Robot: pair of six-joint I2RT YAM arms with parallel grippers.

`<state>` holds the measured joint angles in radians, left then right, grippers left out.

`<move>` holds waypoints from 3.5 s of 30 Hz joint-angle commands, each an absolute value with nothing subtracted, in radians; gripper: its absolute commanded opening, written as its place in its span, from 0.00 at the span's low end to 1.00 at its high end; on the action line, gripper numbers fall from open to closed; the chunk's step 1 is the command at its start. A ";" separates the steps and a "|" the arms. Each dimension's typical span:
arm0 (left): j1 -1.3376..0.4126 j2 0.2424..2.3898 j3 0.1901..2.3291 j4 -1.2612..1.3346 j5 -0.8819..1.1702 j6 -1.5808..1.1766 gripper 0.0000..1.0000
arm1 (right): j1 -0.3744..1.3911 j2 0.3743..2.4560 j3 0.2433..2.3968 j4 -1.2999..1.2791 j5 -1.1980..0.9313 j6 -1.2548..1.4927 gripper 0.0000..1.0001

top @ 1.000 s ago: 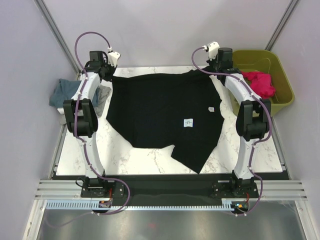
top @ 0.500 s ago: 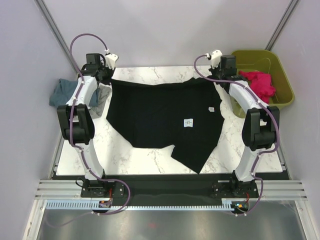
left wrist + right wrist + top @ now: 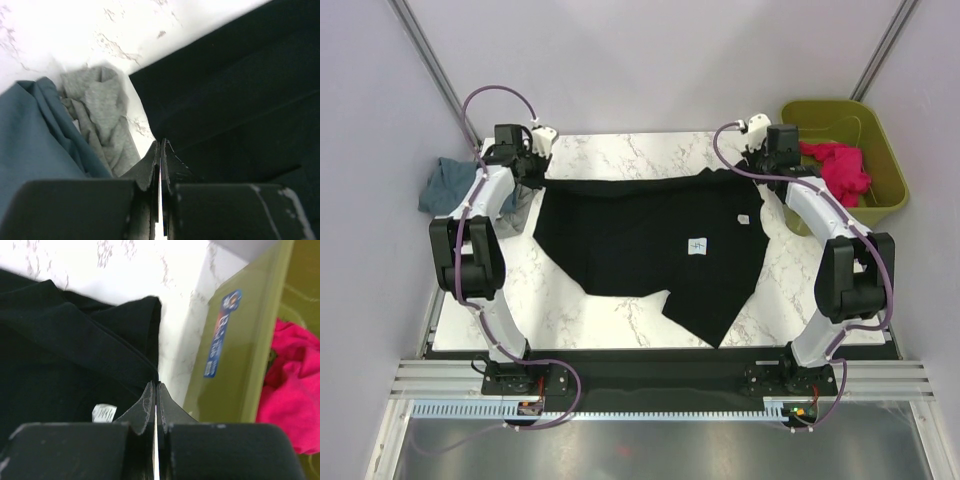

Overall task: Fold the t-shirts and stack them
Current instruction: Fold the tshirt

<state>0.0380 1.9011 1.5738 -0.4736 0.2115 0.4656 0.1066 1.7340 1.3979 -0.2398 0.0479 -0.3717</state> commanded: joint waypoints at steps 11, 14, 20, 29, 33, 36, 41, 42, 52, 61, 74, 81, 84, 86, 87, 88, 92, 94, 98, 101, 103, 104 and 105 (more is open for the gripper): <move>0.043 1.911 1.470 -0.423 0.213 0.411 0.02 | 0.110 1.709 1.238 -0.238 0.002 -0.364 0.00; 0.043 1.927 1.463 -0.423 0.213 0.411 0.02 | 0.112 1.710 1.235 -0.244 0.002 -0.362 0.00; 0.045 1.947 1.471 -0.419 0.120 0.384 0.25 | 0.121 1.710 1.229 -0.268 -0.023 -0.364 0.19; 0.054 1.870 1.531 -0.410 0.087 0.350 0.51 | 0.123 1.687 1.338 -0.328 -0.051 -0.350 0.53; 0.035 1.896 1.594 -0.434 0.149 0.321 0.51 | 0.123 1.755 1.407 -0.330 -0.136 -0.299 0.53; -0.029 1.955 1.664 -0.485 0.169 0.321 0.49 | 0.124 1.850 1.480 -0.348 -0.238 -0.235 0.54; -0.100 2.063 1.776 -0.538 0.216 0.284 0.47 | 0.136 2.015 1.601 -0.359 -0.360 -0.163 0.52; -0.100 2.078 1.814 -0.584 0.239 0.261 0.46 | 0.138 2.032 1.617 -0.359 -0.370 -0.160 0.52; -0.080 2.077 1.704 -0.664 0.262 0.262 0.42 | 0.153 2.171 1.712 -0.360 -0.416 -0.137 0.53; -0.078 2.111 1.724 -0.664 0.259 0.252 0.41 | 0.167 2.171 1.695 -0.357 -0.422 -0.146 0.31; -0.078 2.095 1.700 -0.650 0.261 0.250 0.40 | 0.190 2.097 1.635 -0.359 -0.422 -0.169 0.00; -0.078 2.066 1.690 -0.638 0.265 0.267 0.39 | 0.210 1.947 1.531 -0.405 -0.405 -0.169 0.00; -0.077 2.065 1.683 -0.624 0.264 0.275 0.39 | 0.238 1.862 1.430 -0.407 -0.422 -0.147 0.00; -0.075 2.066 1.680 -0.618 0.262 0.272 0.39 | 0.273 1.813 1.352 -0.402 -0.433 -0.140 0.02; -0.075 2.065 1.680 -0.618 0.262 0.268 0.39 | 0.285 1.798 1.333 -0.399 -0.436 -0.141 0.05; -0.075 2.063 1.678 -0.620 0.264 0.265 0.39 | 0.305 1.784 1.318 -0.399 -0.430 -0.143 0.18; -0.075 2.054 1.669 -0.612 0.276 0.256 0.39 | 0.299 1.729 1.308 -0.377 -0.353 -0.113 0.30; -0.075 2.063 1.680 -0.612 0.278 0.253 0.40 | 0.281 1.735 1.337 -0.376 -0.330 -0.115 0.35; -0.077 2.092 1.723 -0.618 0.281 0.235 0.40 | 0.233 1.819 1.428 -0.357 -0.289 -0.104 0.38; -0.077 2.131 1.775 -0.649 0.285 0.230 0.40 | 0.172 1.900 1.477 -0.325 -0.268 -0.095 0.38; -0.077 2.181 1.836 -0.689 0.285 0.236 0.40 | 0.152 1.965 1.515 -0.319 -0.256 -0.095 0.38; -0.077 2.200 1.859 -0.704 0.273 0.235 0.40 | 0.143 1.988 1.532 -0.318 -0.252 -0.095 0.38; -0.077 2.241 1.908 -0.734 0.267 0.233 0.40 | 0.124 2.009 1.548 -0.319 -0.253 -0.097 0.38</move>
